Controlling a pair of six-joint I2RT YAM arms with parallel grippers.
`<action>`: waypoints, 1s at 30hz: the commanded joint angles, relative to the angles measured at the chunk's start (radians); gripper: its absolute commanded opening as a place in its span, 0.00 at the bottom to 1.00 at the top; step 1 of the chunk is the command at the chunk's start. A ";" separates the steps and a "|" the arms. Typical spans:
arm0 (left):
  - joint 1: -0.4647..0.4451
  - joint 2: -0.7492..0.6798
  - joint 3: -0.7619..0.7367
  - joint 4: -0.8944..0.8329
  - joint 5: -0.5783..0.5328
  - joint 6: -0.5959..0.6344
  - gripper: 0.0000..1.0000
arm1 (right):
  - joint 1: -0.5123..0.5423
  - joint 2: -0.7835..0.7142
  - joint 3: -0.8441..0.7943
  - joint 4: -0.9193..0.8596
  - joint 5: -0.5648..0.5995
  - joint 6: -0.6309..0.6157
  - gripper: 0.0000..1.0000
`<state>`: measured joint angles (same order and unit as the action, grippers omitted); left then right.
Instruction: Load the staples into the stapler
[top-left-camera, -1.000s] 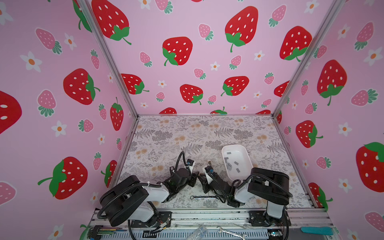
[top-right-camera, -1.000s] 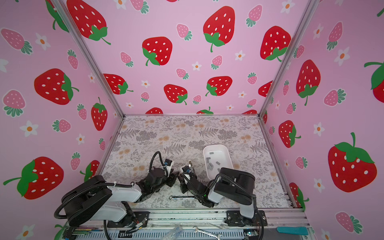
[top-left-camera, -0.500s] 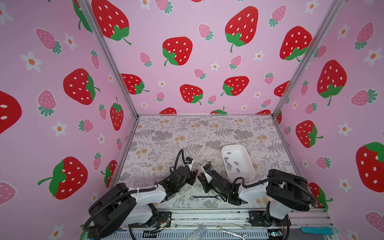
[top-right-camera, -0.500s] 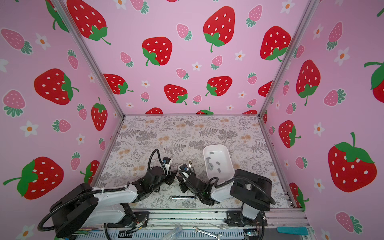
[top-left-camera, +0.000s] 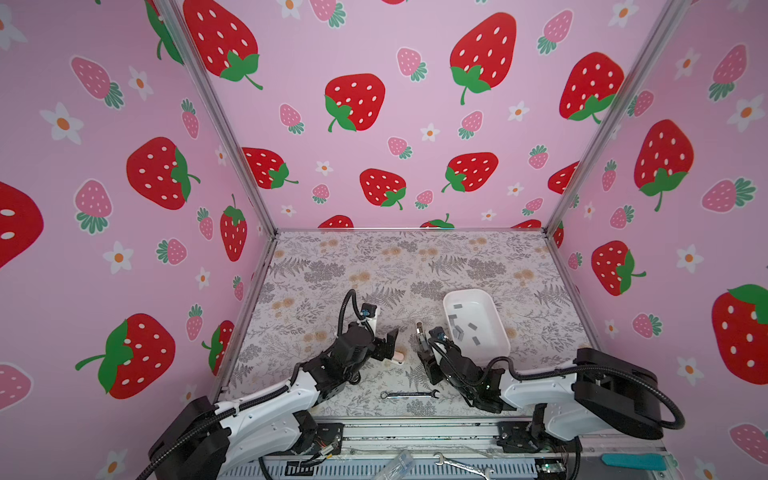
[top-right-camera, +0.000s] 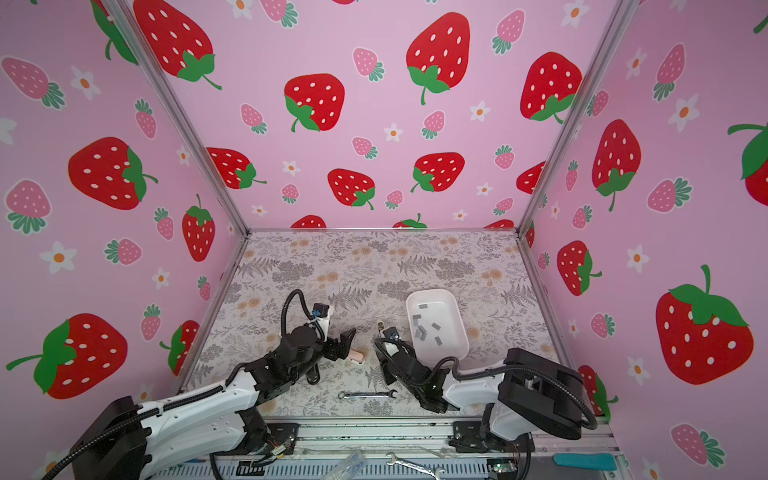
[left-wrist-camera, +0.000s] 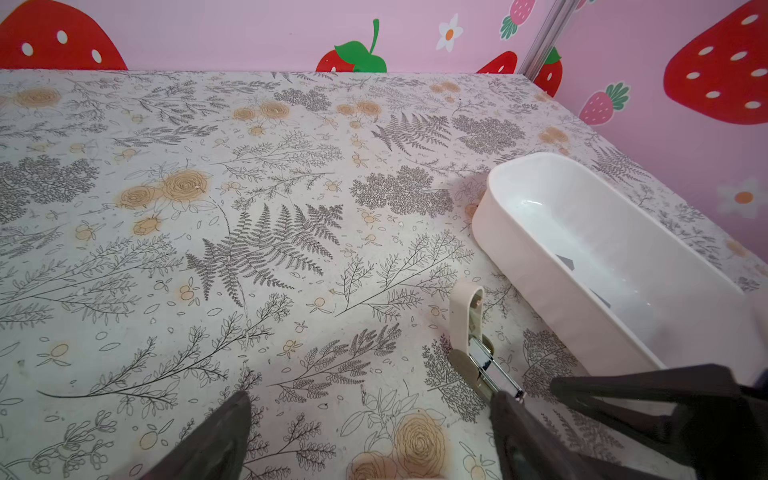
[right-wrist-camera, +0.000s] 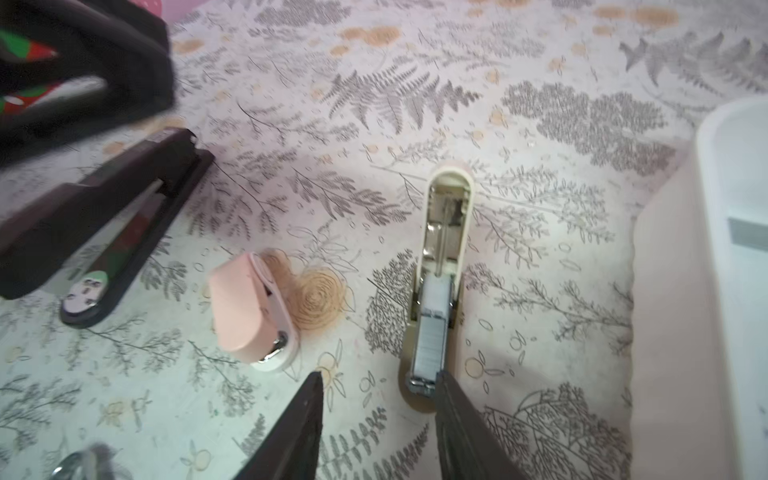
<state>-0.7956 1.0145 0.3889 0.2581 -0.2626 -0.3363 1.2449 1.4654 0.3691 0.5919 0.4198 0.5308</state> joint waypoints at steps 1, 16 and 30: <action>0.006 0.008 0.076 -0.083 -0.030 -0.032 0.92 | -0.016 0.062 0.017 -0.023 -0.021 0.041 0.48; 0.164 0.089 0.110 -0.089 0.143 -0.122 0.92 | -0.059 0.218 0.039 0.056 -0.079 0.015 0.42; 0.242 0.286 0.153 -0.019 0.220 -0.096 0.92 | -0.058 0.272 0.044 0.114 -0.130 -0.049 0.32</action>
<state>-0.5674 1.2671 0.4950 0.2054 -0.0544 -0.4343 1.1881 1.7115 0.4305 0.7574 0.3489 0.4923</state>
